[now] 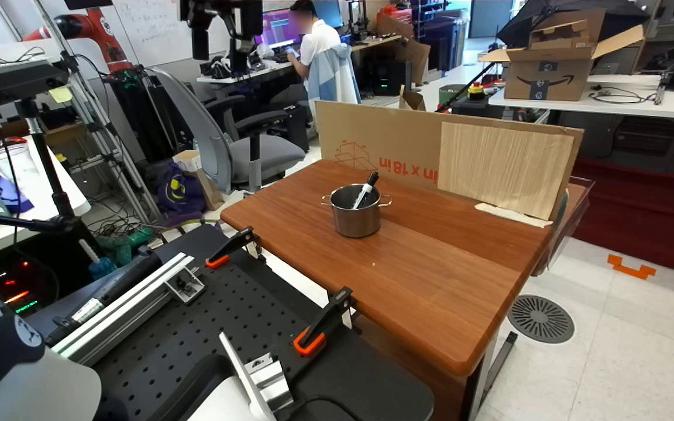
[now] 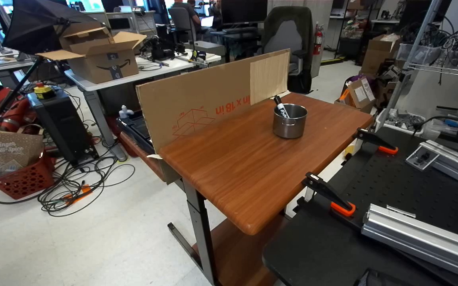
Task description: Remove the marker from the pot and put it on the table
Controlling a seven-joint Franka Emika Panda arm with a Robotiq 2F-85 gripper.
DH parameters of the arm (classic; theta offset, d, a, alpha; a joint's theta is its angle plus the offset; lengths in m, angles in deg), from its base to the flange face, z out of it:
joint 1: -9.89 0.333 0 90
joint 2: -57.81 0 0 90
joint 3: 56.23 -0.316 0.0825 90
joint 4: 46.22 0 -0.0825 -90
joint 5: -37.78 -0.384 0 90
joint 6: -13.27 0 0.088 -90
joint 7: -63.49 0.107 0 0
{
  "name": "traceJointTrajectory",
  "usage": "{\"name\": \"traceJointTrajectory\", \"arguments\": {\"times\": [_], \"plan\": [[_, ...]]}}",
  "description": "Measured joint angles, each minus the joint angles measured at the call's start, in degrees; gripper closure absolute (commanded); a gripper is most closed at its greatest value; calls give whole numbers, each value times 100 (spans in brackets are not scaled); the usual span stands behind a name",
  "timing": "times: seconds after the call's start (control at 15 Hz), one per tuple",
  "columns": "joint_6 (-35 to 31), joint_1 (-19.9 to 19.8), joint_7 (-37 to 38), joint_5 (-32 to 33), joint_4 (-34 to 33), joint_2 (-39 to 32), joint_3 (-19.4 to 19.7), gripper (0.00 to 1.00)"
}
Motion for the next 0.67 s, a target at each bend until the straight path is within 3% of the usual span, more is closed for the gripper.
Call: {"name": "traceJointTrajectory", "arguments": {"times": [0.33,0.67], "plan": [[-1190,-308,0,619,605,-347,116,0],[-2470,-561,0,1016,684,-1303,320,0]]}}
